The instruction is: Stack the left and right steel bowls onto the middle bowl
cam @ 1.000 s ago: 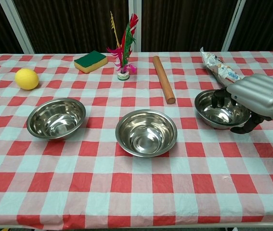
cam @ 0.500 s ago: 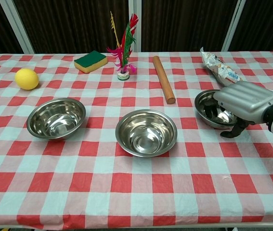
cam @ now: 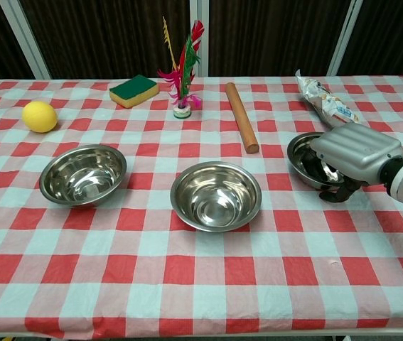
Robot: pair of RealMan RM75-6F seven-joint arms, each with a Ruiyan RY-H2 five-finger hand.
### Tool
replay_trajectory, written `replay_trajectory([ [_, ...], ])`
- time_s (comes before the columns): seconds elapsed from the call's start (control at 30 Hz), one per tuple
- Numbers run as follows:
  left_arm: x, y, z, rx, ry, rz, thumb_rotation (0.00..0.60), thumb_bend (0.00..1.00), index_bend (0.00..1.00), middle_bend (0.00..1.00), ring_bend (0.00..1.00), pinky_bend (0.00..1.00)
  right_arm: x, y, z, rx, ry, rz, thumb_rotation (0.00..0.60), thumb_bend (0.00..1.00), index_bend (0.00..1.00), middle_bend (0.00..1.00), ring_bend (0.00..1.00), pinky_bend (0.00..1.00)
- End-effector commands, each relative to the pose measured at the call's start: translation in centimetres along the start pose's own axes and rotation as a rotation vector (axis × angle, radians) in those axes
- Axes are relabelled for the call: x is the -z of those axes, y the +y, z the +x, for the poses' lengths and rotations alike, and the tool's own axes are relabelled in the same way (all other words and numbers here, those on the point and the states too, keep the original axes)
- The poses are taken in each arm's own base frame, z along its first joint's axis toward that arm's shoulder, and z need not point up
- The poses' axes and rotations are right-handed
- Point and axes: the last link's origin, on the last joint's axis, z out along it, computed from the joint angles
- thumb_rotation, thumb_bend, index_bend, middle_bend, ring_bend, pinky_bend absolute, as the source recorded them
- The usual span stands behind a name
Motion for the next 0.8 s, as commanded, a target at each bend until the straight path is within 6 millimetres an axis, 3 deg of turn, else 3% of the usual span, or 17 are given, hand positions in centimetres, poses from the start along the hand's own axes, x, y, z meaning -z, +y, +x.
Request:
replay_trajectory([
  [0.03,0.0,0.0,0.0,0.000,-0.001,-0.001,0.600,0.15,0.20,0.28,0.21,0.33,-0.1,0.0,0.0,-0.001,-0.001,-0.005,0.600,0.23,0.66,0.56,0.51,0.55],
  [0.23,-0.1,-0.1,0.0,0.002,-0.003,0.000,0.600,0.15,0.20,0.28,0.21,0.33,-0.3,0.0,-0.1,0.001,-0.006,-0.013,0.600,0.30,0.69,0.59,0.54,0.58],
  [0.53,-0.1,-0.2,0.0,0.005,-0.001,0.002,0.600,0.15,0.20,0.28,0.21,0.33,-0.2,-0.1,0.3,-0.004,0.013,-0.014,0.600,0.33,0.70,0.60,0.55,0.59],
  [0.8,-0.2,-0.3,0.2,0.004,0.012,0.009,0.600,0.15,0.20,0.28,0.21,0.33,0.7,-2.2,4.5,-0.005,0.142,0.066,0.600,0.33,0.70,0.60,0.55,0.59],
])
